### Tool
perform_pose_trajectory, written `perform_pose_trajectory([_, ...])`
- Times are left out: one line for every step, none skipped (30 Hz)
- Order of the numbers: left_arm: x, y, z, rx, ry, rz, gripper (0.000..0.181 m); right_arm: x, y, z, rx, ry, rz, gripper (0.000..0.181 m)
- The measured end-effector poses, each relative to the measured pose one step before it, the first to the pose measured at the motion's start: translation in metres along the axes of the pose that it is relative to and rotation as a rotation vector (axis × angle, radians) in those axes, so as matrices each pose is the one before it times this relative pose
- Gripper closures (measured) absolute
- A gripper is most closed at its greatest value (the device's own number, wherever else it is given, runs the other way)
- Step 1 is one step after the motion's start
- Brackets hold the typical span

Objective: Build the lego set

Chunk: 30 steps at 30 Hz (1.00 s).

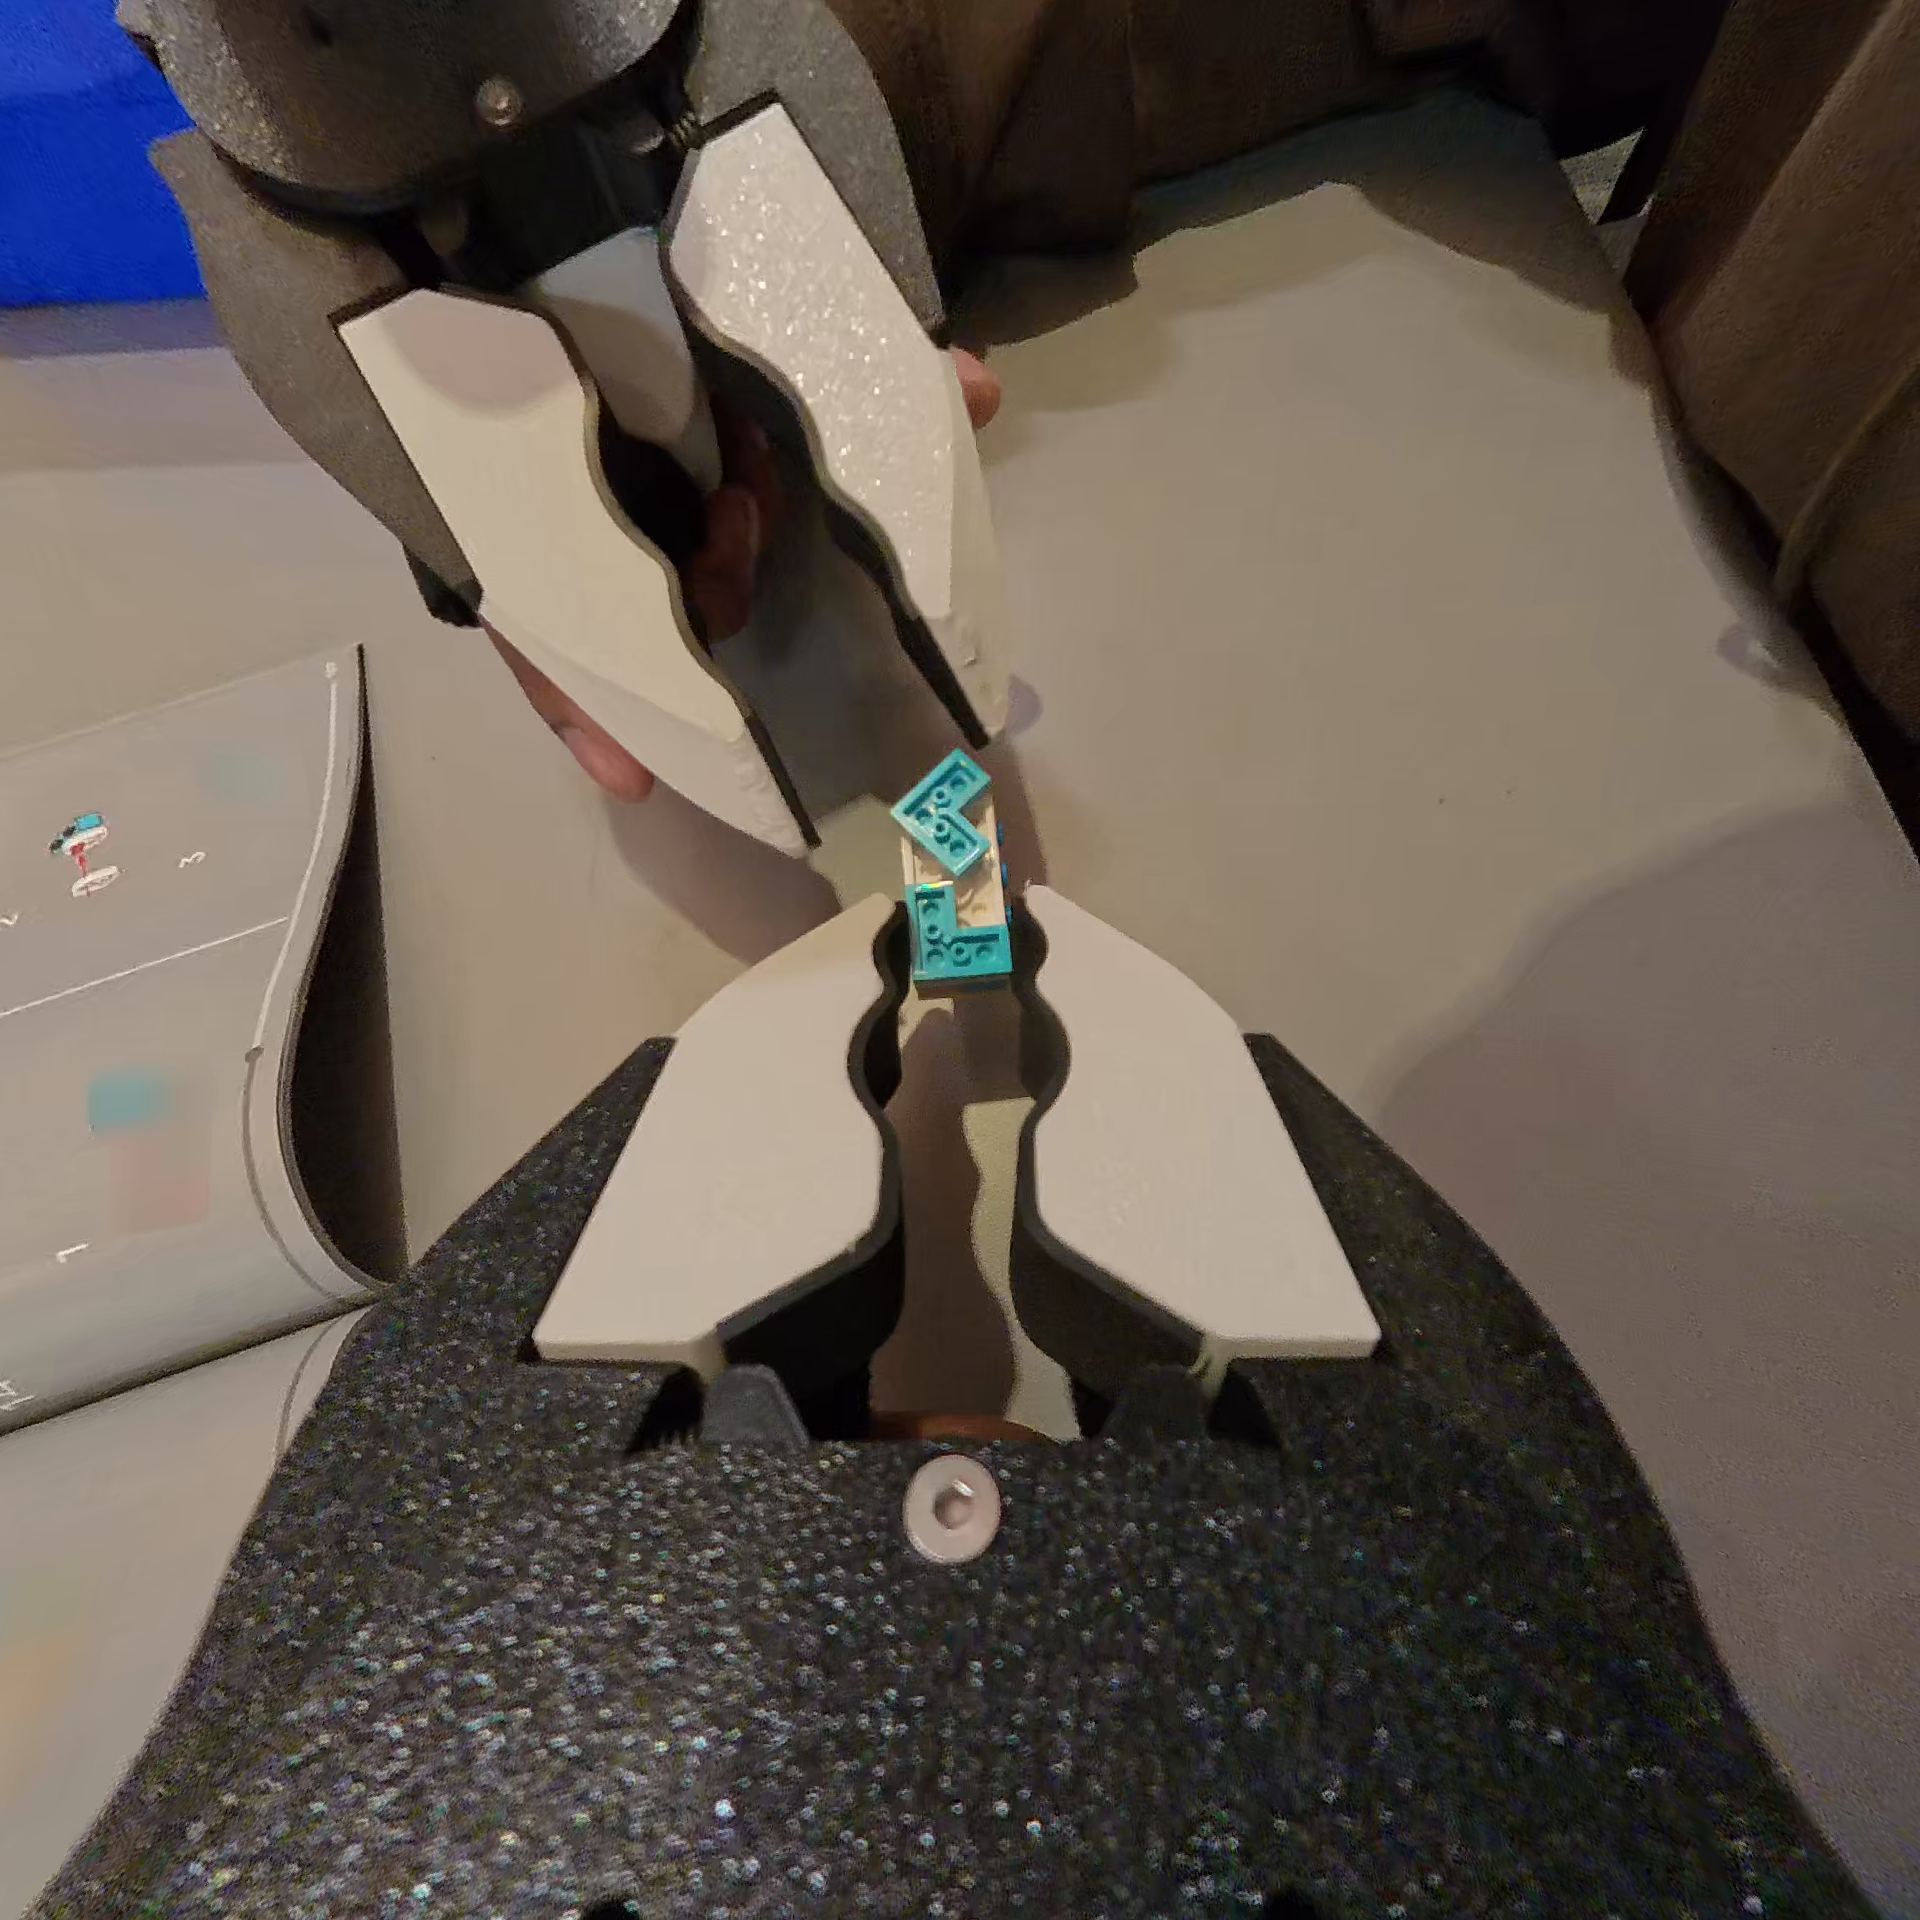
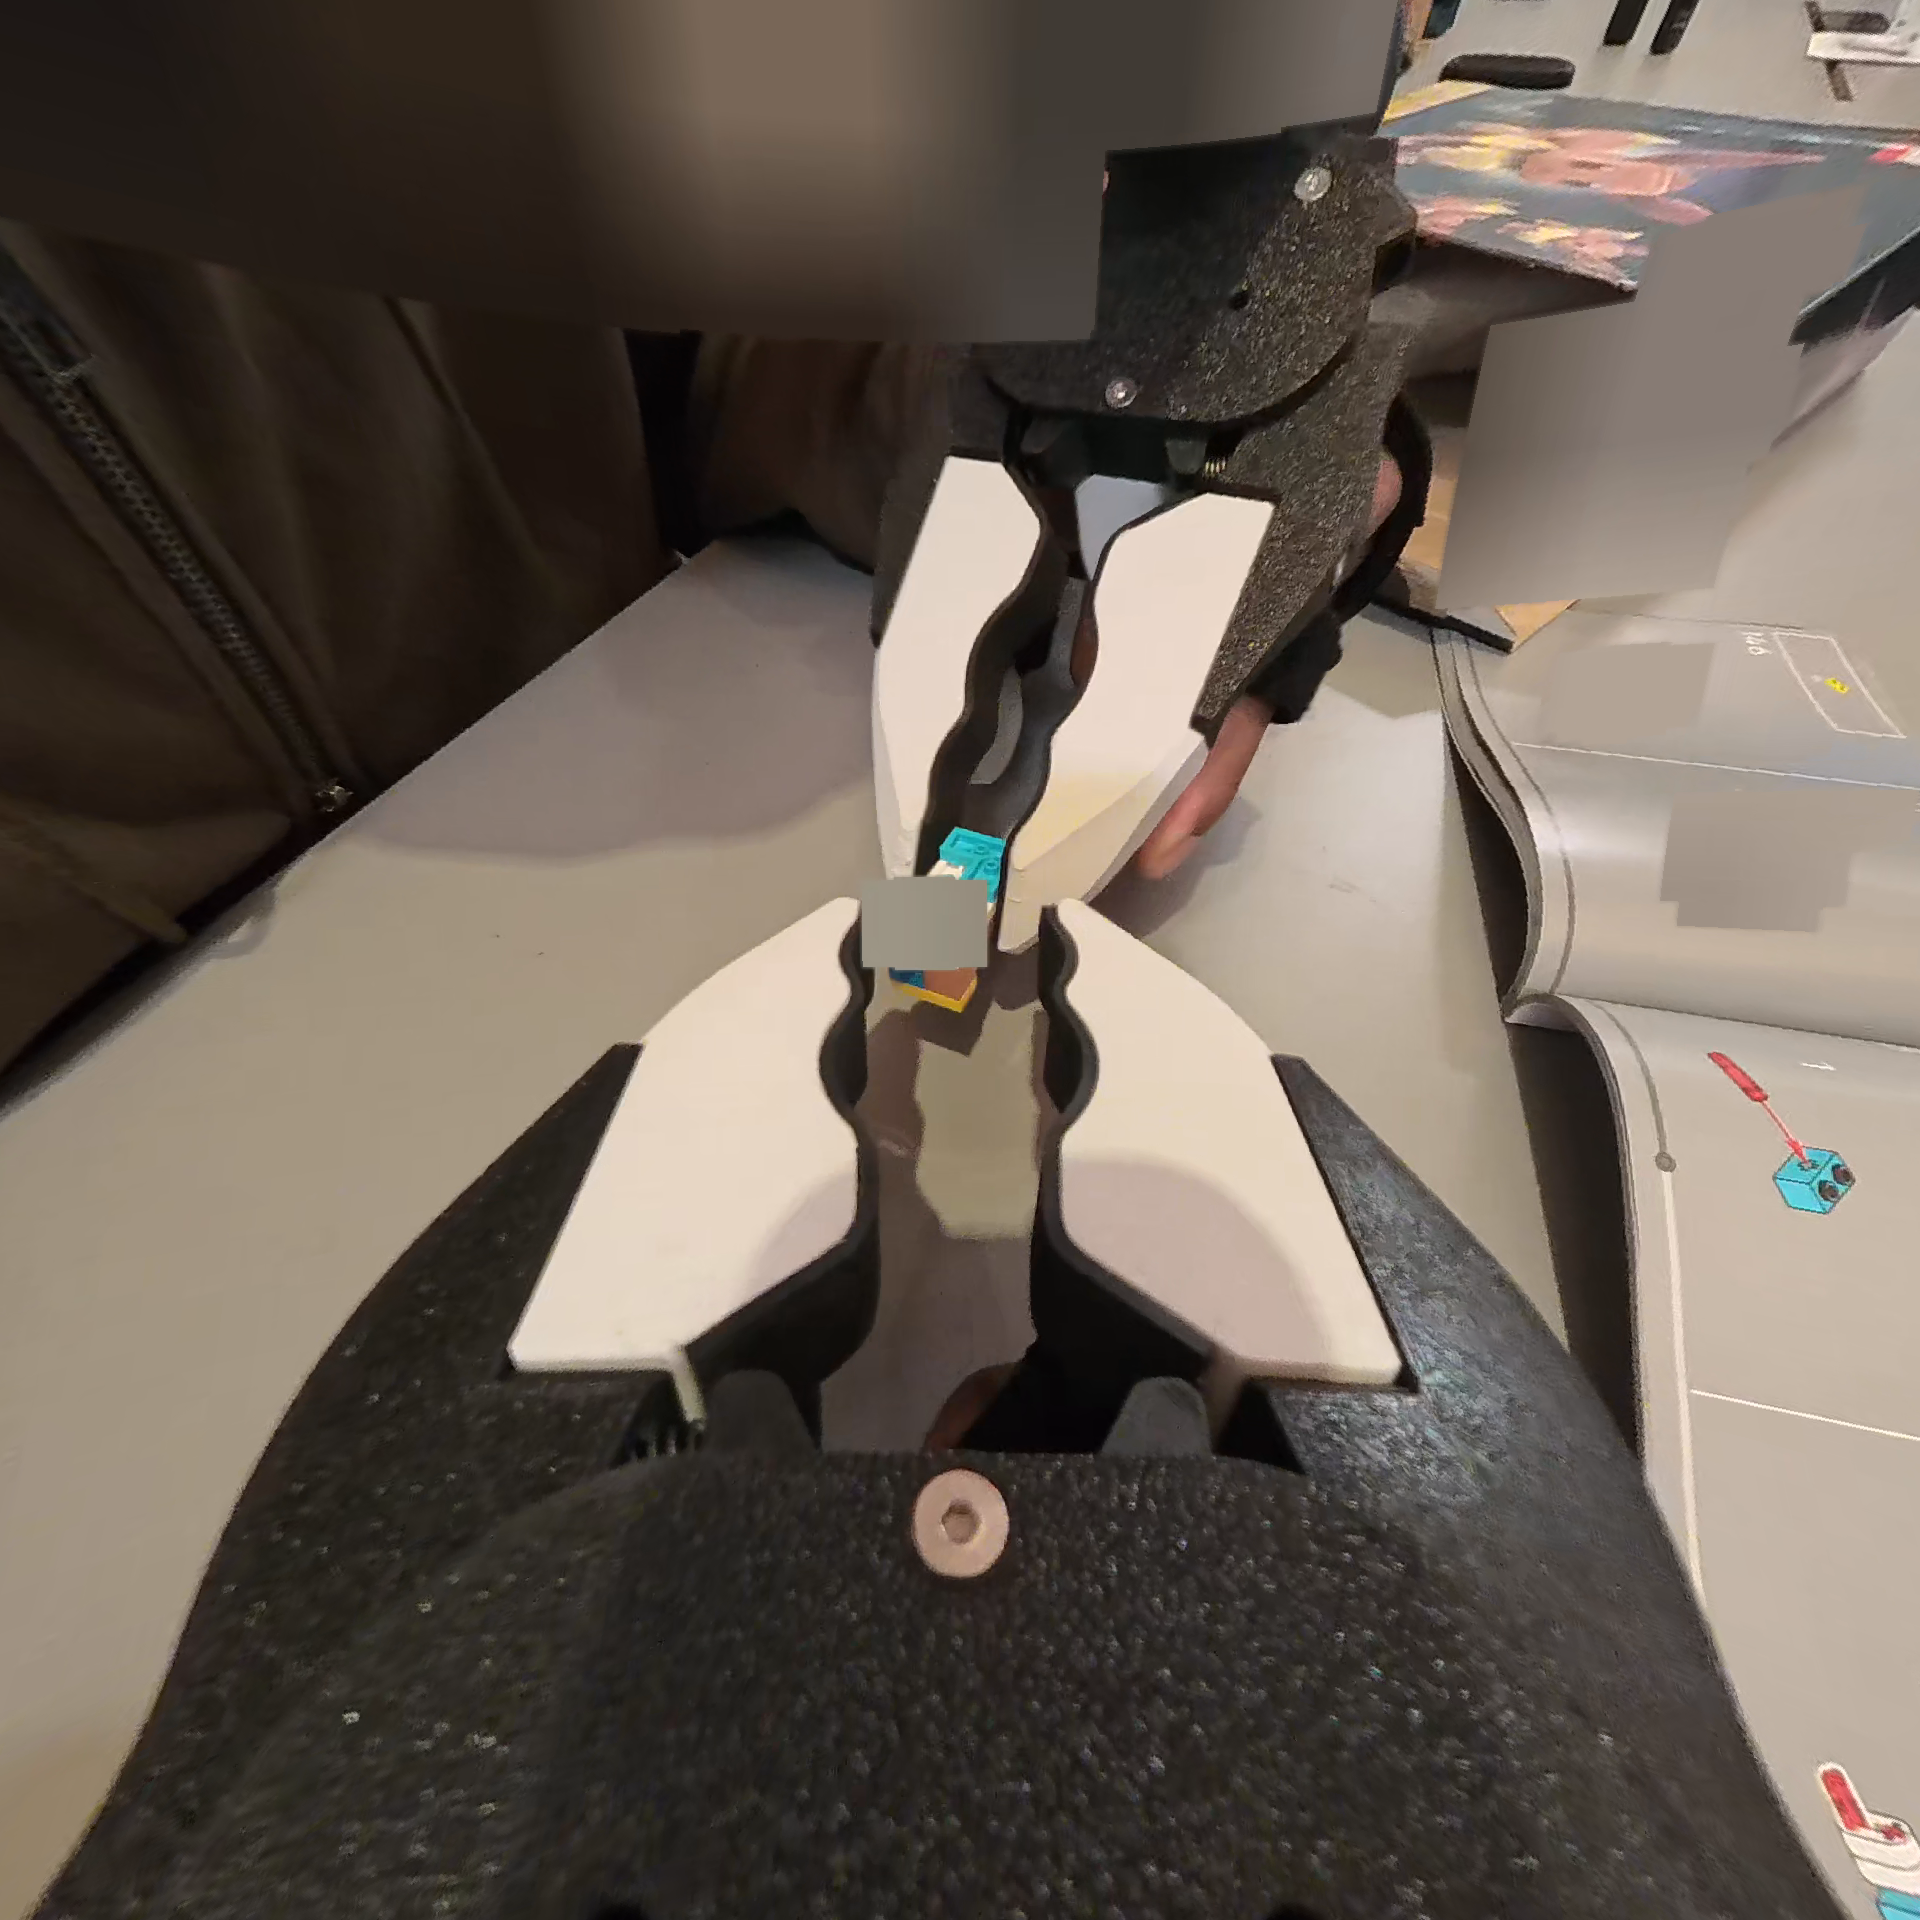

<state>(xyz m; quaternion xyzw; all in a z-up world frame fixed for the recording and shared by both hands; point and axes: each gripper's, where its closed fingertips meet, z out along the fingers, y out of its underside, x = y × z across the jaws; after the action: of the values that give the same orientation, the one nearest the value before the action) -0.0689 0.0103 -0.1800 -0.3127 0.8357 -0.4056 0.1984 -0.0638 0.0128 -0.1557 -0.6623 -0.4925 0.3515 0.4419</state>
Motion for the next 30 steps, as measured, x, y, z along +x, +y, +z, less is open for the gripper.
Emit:
perform_pose_trajectory([0.00048,-0.00043,0.0001,0.0008,0.0016,0.0028,0.163,-0.0005,0.00016,0.00016,-0.001,-0.0023,-0.0024,0.152])
perform_pose_trajectory([0.00042,-0.00036,0.00011,0.0017,0.0016,-0.0001,0.163,-0.00104,0.00019,0.00048,-0.0025,-0.0049,-0.0028,0.154])
perform_pose_trajectory([0.00002,-0.00027,0.00003,0.0019,0.001,-0.0014,0.163,-0.00169,-0.00006,0.00082,-0.0013,-0.0084,-0.0022,0.154])
perform_pose_trajectory([0.00001,-0.00026,-0.00016,0.0018,0.0003,-0.0008,0.163,-0.00128,0.00036,0.00084,-0.0044,-0.006,-0.0028,0.155])
perform_pose_trajectory([-0.00021,-0.00009,-0.00014,0.0012,-0.0004,-0.0008,0.163,-0.001,0.00082,0.00088,-0.0082,-0.004,-0.004,0.155])
perform_pose_trajectory([-0.00005,0.0001,-0.00008,-0.0004,-0.0001,-0.0004,0.163,-0.00051,0.00079,0.0008,-0.0067,-0.0019,-0.0032,0.155])
perform_pose_trajectory([0.00008,-0.00011,-0.00008,0.0005,0.0004,0.0004,0.163,-0.00015,0.0004,0.00037,-0.0034,-0.0004,-0.0006,0.155])
perform_pose_trajectory([0.00004,-0.0002,0.00001,0.0009,0.0001,-0.0005,0.163,0.00012,0.0,0.0001,-0.0005,0.0003,0.0012,0.156])
perform_pose_trajectory([0.00015,0.0,0.00017,0.0,0.001,-0.0002,0.163,0.00026,-0.00004,-0.00002,0.0004,0.0011,0.0014,0.156])
perform_pose_trajectory([0.00006,-0.00005,0.00006,0.0,0.0,0.0,0.163,0.0004,0.00003,0.00001,-0.0004,0.0026,0.0018,0.158])
perform_pose_trajectory([-0.0002,0.00001,0.0,0.0,-0.0009,-0.001,0.163,0.00025,0.00014,0.00025,-0.0014,0.0016,0.0012,0.16])
perform_pose_trajectory([-0.0003,-0.00003,0.00003,0.0004,-0.0012,-0.002,0.163,0.00013,0.00022,0.00023,-0.0021,0.002,-0.0008,0.162])
perform_pose_trajectory([-0.00058,0.0002,-0.00029,-0.001,-0.0027,-0.0018,0.163,0.00033,0.00038,0.0004,-0.0033,0.0053,-0.0014,0.163])
perform_pose_trajectory([-0.00101,0.0005,-0.00021,-0.0023,-0.0049,-0.0026,0.163,0.00018,0.00039,0.00043,-0.0035,0.0051,-0.0027,0.164])
perform_pose_trajectory([-0.00088,0.00056,-0.00013,-0.0021,-0.0039,-0.0045,0.163,0.00034,0.00012,0.0002,-0.002,0.0076,-0.0039,0.164])
perform_pose_trajectory([-0.00063,0.00009,-0.00024,0.0004,-0.0016,-0.0041,0.163,0.00053,0.00003,-0.00008,0.0,0.0081,-0.0025,0.164])
perform_pose_trajectory([-0.00049,-0.00004,-0.00036,0.0012,-0.0022,-0.0032,0.163,0.00046,-0.00024,-0.00014,0.002,0.0067,-0.0019,0.164])
perform_pose_trajectory([-0.00084,-0.00005,-0.00031,0.001,-0.0033,-0.0034,0.163,0.00066,-0.00023,-0.00026,0.0024,0.0077,-0.0008,0.164])
perform_pose_trajectory([-0.00076,0.00017,-0.00052,0.0003,-0.0027,-0.0043,0.163,0.00046,-0.0002,-0.00028,0.0021,0.0068,0.0003,0.164])
perform_pose_trajectory([-0.00115,0.0001,-0.00044,0.0006,-0.0046,-0.0052,0.163,0.00085,-0.00032,-0.00025,0.002,0.0096,-0.0004,0.164])
perform_pose_trajectory([-0.00137,0.00023,-0.0006,0.0006,-0.0055,-0.0069,0.163,0.00156,-0.00018,-0.00027,0.0017,0.0155,-0.0009,0.164])
perform_pose_trajectory([-0.0018,0.00034,-0.0006,-0.0005,-0.0075,-0.0075,0.163,0.00182,-0.00001,-0.0002,0.0008,0.0179,0.0008,0.164])
perform_pose_trajectory([-0.00162,0.00046,-0.0006,-0.0006,-0.0062,-0.0066,0.163,0.00196,-0.00007,-0.00029,0.0006,0.0199,0.0013,0.164])
perform_pose_trajectory([-0.00163,0.00016,-0.00059,0.0013,-0.0074,-0.006,0.163,0.00243,-0.00017,-0.00038,0.0018,0.0237,-0.0005,0.164])
perform_pose_trajectory([-0.00146,-0.00006,-0.00049,0.0016,-0.0059,-0.0077,0.163,0.00277,-0.00027,-0.00041,0.0029,0.0263,0.0001,0.164])
perform_pose_trajectory([-0.00228,0.00026,-0.00068,-0.0005,-0.0109,-0.0084,0.163,0.0028,-0.00022,-0.00045,0.0026,0.0252,0.0012,0.164])
perform_pose_trajectory([-0.00261,0.00044,-0.00072,-0.0007,-0.0122,-0.0084,0.163,0.00278,-0.00005,-0.00046,0.001,0.0253,0.0024,0.164])
perform_pose_trajectory([-0.00229,0.00007,-0.00064,0.0017,-0.0099,-0.0098,0.163,0.00253,0.00038,-0.00018,-0.0021,0.0232,0.0053,0.164])
perform_pose_trajectory([-0.00215,0.00021,-0.00051,0.0002,-0.0091,-0.0092,0.163,0.00238,0.00022,-0.00014,-0.0016,0.0216,0.0059,0.167])
perform_pose_trajectory([-0.00199,0.00011,-0.00037,0.0015,-0.0092,-0.0078,0.163,0.00231,-0.0001,-0.00054,0.0017,0.0226,0.004,0.167])
